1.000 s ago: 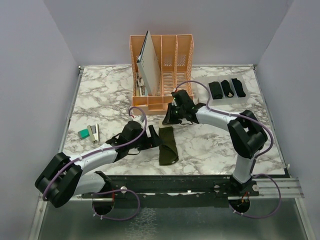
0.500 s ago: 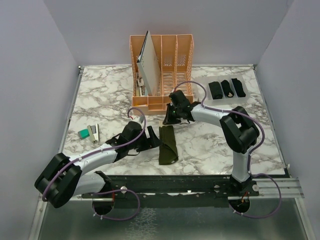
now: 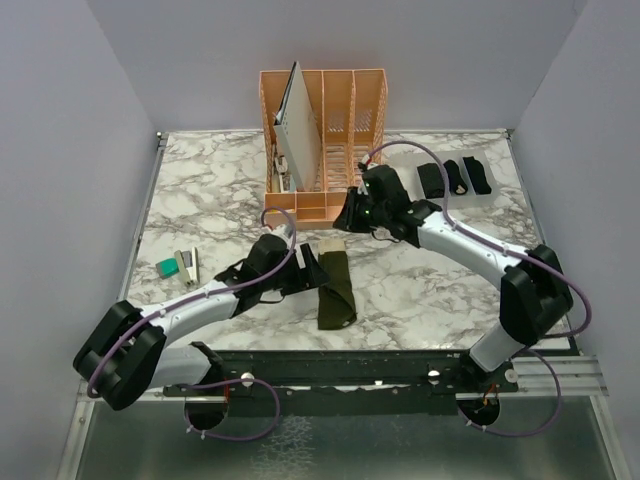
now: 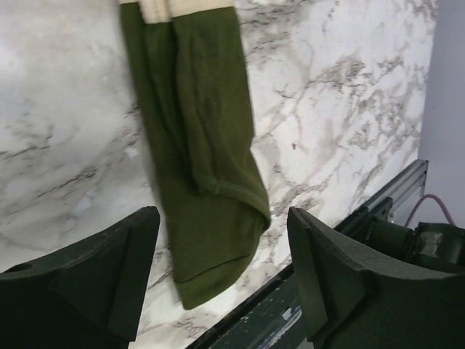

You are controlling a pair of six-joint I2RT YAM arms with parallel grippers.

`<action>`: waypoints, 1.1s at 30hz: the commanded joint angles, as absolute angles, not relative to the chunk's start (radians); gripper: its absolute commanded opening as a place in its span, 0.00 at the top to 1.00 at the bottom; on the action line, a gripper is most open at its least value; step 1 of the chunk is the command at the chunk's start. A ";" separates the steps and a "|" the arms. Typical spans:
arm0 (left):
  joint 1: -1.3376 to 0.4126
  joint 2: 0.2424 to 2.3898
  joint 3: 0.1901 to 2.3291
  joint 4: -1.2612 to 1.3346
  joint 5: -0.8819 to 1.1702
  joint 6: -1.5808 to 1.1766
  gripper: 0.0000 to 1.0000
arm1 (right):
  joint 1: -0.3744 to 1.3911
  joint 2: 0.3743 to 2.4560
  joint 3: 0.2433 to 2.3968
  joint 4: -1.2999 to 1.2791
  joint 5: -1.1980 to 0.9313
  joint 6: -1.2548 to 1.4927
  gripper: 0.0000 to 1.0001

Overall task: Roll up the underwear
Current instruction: Fold the underwear at the center of the board.

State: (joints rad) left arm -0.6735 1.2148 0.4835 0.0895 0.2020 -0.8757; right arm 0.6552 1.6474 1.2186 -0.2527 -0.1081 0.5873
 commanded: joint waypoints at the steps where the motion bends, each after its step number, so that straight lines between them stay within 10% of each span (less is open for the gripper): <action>1: -0.684 1.258 0.535 0.124 0.283 -0.887 0.26 | 0.657 1.578 1.091 -0.311 -0.059 0.607 0.77; 33: -0.740 1.460 0.543 0.258 0.243 -0.887 0.53 | 0.657 1.427 0.678 -0.088 -0.334 0.748 0.78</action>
